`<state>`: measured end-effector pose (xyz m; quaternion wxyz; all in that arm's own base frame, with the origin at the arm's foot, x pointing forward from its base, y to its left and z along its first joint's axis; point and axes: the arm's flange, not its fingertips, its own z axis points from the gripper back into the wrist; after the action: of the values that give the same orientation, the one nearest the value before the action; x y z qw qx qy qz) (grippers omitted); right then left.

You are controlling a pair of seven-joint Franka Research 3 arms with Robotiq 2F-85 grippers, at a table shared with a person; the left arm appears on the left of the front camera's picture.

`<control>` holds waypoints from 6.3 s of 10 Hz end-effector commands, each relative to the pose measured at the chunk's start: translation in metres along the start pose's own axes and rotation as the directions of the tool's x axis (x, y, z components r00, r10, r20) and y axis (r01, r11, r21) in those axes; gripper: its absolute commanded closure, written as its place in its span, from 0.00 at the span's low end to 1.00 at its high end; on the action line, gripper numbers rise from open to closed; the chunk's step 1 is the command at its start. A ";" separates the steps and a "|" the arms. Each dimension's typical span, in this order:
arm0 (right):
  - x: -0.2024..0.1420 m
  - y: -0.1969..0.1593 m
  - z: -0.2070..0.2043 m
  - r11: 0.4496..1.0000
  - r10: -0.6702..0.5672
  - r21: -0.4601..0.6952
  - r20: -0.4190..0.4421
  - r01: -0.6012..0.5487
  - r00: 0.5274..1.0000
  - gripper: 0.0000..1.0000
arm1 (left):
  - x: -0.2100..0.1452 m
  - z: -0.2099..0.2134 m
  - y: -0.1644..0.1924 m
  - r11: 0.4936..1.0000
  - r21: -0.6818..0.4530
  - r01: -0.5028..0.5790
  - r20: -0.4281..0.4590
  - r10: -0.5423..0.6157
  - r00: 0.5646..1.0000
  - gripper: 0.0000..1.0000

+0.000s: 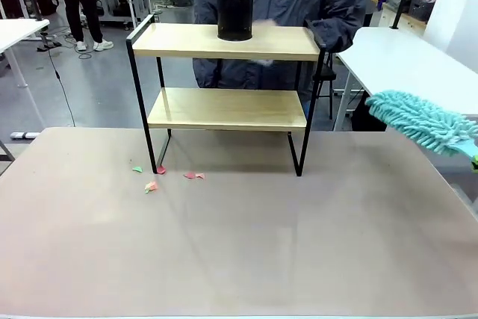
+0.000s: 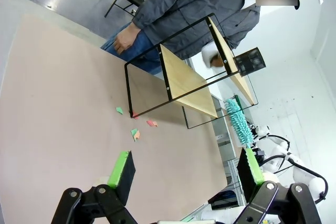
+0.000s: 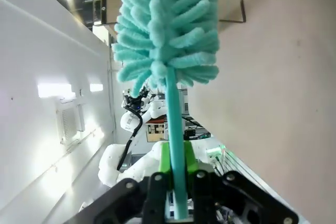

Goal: Clean the shelf.
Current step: Clean the remaining tier of the Shelf with the Duster once objects are removed, then hand the Duster back to the human.

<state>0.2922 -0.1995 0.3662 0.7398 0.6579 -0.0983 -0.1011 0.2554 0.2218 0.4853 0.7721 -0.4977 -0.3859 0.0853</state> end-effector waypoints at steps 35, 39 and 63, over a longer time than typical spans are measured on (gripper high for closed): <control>-0.093 0.181 -0.321 0.787 0.289 0.281 -0.954 -0.549 -0.075 0.87 | -0.257 -0.299 -0.193 0.901 -0.425 0.091 -0.798 -0.420 0.432 0.00; -0.090 0.177 -0.318 0.798 0.318 0.309 -0.945 -0.517 -0.075 0.87 | -0.301 -0.317 -0.199 0.854 -0.519 -0.028 -0.835 -0.499 0.233 0.00; -0.037 0.175 -0.152 0.748 0.635 0.521 -0.377 -0.412 0.674 0.00 | -0.204 -0.251 -0.207 0.757 -0.651 -0.063 -0.716 -0.584 0.382 1.00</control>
<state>0.3048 0.0165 0.5164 0.6422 0.6170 0.0535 0.4517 0.2379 -0.1956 0.4914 0.6843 -0.5761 0.0282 -0.4462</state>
